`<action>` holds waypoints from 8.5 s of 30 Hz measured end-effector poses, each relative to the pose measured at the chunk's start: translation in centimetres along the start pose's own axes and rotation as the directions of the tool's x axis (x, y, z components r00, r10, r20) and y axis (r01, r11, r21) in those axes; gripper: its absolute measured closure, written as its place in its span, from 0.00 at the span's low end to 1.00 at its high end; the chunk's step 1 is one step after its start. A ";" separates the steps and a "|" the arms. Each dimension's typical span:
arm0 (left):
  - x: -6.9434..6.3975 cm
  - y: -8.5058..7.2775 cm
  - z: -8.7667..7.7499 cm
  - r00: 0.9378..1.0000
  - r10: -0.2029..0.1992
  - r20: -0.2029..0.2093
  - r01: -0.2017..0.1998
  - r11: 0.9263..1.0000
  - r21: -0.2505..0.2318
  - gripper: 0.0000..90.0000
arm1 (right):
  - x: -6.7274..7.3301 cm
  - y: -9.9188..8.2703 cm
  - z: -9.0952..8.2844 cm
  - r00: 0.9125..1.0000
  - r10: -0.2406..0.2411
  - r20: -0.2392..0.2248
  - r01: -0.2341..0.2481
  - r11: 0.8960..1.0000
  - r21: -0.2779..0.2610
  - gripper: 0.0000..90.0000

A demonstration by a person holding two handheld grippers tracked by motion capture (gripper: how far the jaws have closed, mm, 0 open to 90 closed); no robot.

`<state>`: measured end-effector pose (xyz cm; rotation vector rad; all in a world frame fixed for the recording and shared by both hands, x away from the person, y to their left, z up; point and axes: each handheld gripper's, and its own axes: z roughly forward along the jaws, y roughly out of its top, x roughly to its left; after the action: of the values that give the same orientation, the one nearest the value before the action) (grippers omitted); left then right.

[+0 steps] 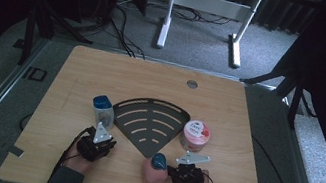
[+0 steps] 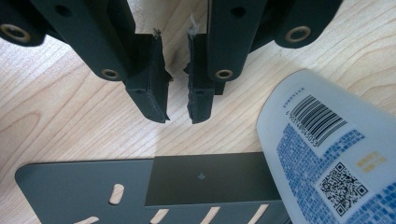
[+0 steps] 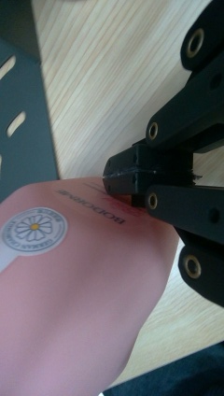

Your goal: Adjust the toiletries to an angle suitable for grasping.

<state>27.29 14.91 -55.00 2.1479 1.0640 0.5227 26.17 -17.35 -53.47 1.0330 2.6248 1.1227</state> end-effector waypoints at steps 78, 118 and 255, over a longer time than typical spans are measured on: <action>-0.2 -0.1 -2.2 1.000 -0.002 -0.005 0.001 0.997 -0.074 0.86 | 4.2 3.6 2.4 0.955 -0.227 -0.191 0.214 0.973 -0.088 1.00; -2.5 1.9 -8.9 0.972 0.086 0.219 -0.042 0.979 -0.197 0.64 | -2.7 0.3 -0.8 0.997 -0.076 -0.027 0.074 0.995 -0.064 0.92; -3.4 2.4 -2.8 0.994 0.096 0.045 -0.092 0.992 -0.081 1.00 | -5.7 -0.2 0.3 0.985 -0.088 0.146 0.082 0.996 0.045 0.49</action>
<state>24.92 12.23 -51.57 2.1384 0.9042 0.5440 30.48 -20.81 -54.77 0.9611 2.5563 0.9426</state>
